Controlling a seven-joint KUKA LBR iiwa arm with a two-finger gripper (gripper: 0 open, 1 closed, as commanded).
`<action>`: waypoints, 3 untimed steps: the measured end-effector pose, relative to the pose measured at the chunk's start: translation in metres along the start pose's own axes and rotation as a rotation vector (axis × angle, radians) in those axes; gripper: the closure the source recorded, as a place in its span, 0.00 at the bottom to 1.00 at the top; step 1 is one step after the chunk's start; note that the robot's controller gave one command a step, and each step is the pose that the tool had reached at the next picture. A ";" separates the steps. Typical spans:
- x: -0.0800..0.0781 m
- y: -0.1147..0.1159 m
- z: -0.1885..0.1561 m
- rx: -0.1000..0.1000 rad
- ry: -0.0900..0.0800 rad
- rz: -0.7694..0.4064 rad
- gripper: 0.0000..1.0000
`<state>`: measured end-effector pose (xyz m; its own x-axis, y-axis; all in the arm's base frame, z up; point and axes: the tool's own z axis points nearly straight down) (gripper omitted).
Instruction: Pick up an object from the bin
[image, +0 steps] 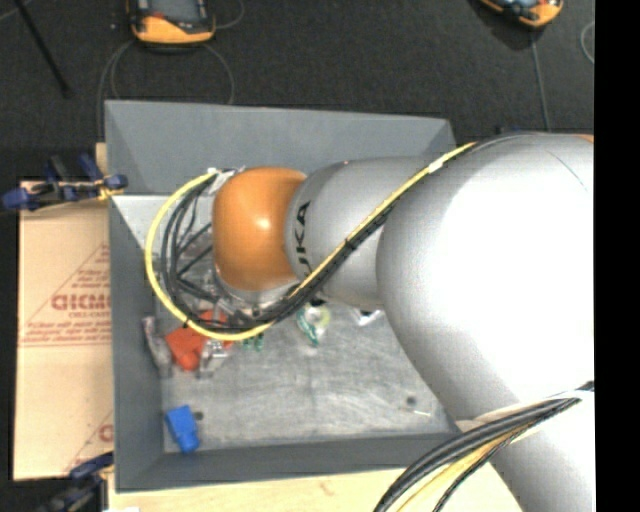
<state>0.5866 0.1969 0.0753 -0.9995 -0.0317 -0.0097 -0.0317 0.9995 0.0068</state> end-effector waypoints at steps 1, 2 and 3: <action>-0.002 -0.001 -0.002 0.001 -0.006 0.005 1.00; 0.019 0.006 -0.112 0.003 0.000 0.012 1.00; 0.025 0.003 -0.203 0.004 -0.002 -0.004 1.00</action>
Offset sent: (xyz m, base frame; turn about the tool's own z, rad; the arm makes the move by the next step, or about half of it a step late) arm 0.0000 0.0000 0.0000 0.0000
